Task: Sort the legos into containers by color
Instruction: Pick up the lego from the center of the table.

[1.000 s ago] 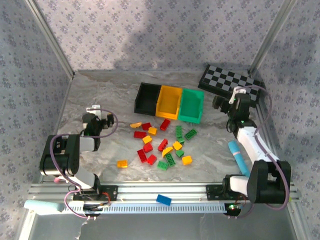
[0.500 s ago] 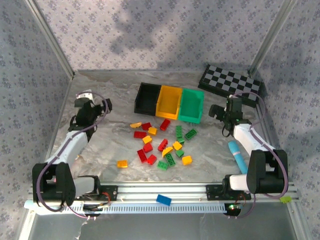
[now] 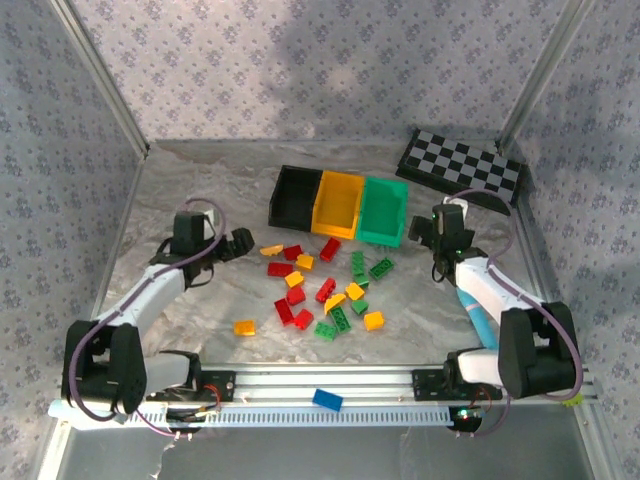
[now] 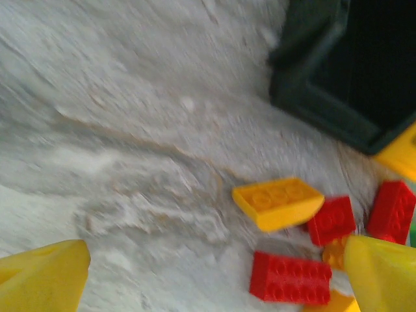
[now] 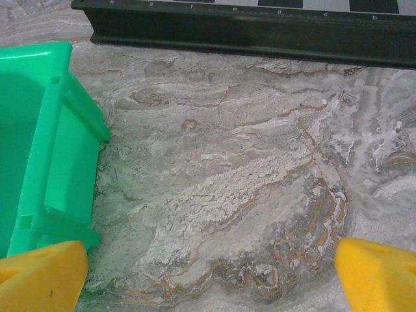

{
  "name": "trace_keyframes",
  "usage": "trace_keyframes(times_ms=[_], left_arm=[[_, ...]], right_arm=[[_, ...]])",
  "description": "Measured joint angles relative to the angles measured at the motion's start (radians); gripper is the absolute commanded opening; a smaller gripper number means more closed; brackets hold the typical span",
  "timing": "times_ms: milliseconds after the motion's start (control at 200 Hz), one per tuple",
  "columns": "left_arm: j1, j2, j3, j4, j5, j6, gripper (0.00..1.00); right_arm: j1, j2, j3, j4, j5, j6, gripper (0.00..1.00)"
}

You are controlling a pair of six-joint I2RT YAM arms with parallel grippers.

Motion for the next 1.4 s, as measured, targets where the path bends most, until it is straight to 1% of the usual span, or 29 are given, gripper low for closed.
trace_keyframes(times_ms=[90, 165, 360, 435, 695, 815, 845, 955, 1084, 1119, 1144, 1279, 1399], left_arm=[[-0.079, 0.035, 0.017, -0.04, -0.005, -0.002, 0.99], [-0.131, 0.074, 0.044, -0.077, -0.018, 0.002, 0.96], [-0.159, 0.207, 0.141, -0.131, -0.051, 0.007, 0.9], [-0.196, 0.259, 0.199, -0.159, -0.069, 0.01, 0.9], [-0.436, 0.405, 0.486, -0.292, -0.173, 0.034, 0.88], [-0.54, 0.475, 0.616, -0.331, -0.195, 0.033, 0.84], [-0.563, 0.5, 0.649, -0.334, -0.195, 0.03, 0.8], [-0.634, 0.599, 0.752, -0.341, -0.194, 0.006, 0.79], [-0.693, 0.739, 0.856, -0.363, -0.194, -0.051, 0.78], [-0.706, 0.774, 0.882, -0.373, -0.193, -0.068, 0.75], [-0.715, 0.799, 0.902, -0.383, -0.193, -0.082, 0.74], [-0.752, 0.909, 1.031, -0.462, -0.202, -0.135, 0.73], [-0.766, 0.935, 1.087, -0.514, -0.221, -0.166, 0.67]], right_arm=[[0.019, -0.016, -0.009, 0.014, 0.024, 0.004, 1.0], [0.034, -0.023, -0.01, 0.022, 0.038, 0.005, 1.0], [0.059, -0.023, -0.01, 0.026, 0.058, 0.007, 1.0], [0.067, -0.023, -0.01, 0.026, 0.069, 0.007, 1.0], [0.07, -0.018, -0.009, 0.023, 0.087, 0.015, 1.0], [0.069, -0.014, -0.009, 0.014, 0.094, 0.028, 1.0], [0.067, -0.014, -0.009, 0.013, 0.094, 0.033, 1.0], [0.032, -0.014, -0.009, 0.003, 0.081, 0.068, 0.99], [-0.049, -0.014, -0.01, -0.008, 0.042, 0.11, 0.99], [-0.066, -0.014, -0.01, -0.01, 0.035, 0.12, 0.99], [-0.074, -0.014, -0.011, -0.011, 0.032, 0.125, 0.99], [-0.084, -0.014, -0.011, -0.02, 0.024, 0.147, 0.99], [-0.086, -0.014, -0.011, -0.023, 0.014, 0.158, 1.0]])
